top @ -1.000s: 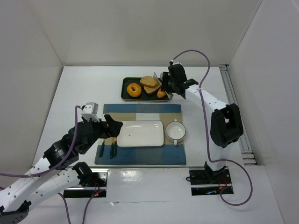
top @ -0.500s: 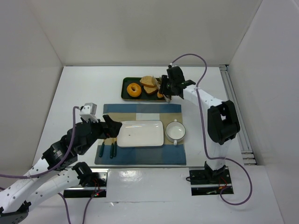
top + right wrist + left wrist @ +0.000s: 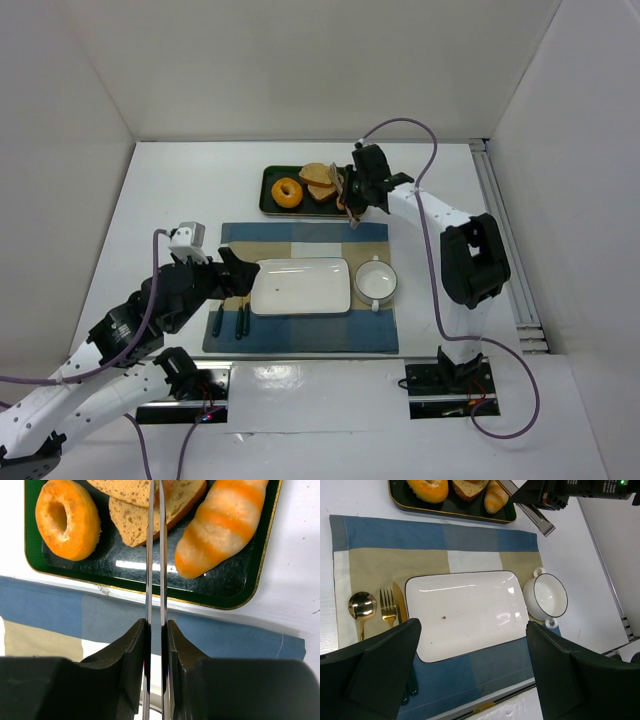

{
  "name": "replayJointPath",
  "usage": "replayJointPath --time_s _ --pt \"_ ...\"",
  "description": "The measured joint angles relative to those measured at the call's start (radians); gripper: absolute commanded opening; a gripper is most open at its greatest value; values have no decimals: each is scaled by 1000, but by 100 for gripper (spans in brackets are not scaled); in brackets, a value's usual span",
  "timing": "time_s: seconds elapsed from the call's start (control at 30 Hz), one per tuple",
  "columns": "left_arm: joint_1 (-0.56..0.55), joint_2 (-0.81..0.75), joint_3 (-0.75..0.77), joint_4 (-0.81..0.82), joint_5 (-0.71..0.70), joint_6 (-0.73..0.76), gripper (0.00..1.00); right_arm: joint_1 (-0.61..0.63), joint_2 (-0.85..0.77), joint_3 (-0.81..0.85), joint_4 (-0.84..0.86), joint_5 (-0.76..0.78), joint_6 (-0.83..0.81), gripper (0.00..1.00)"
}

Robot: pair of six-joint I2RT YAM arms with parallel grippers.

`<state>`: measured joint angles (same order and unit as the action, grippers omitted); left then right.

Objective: Place the bread

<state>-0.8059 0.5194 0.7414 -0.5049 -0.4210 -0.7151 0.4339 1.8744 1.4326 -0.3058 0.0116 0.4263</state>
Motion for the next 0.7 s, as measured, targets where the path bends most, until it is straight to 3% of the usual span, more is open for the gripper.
replayJointPath --time_s 0.27,0.5,0.7 --pt "0 -10 0 -4 0 -12 100 72 -86 0 -20 79 -1 0" --pt "0 -12 -11 -6 -10 -21 100 186 -298 0 -63 148 0 0" --pt "0 -5 -11 -3 -57 -15 100 324 -356 -58 -139 242 55 0"
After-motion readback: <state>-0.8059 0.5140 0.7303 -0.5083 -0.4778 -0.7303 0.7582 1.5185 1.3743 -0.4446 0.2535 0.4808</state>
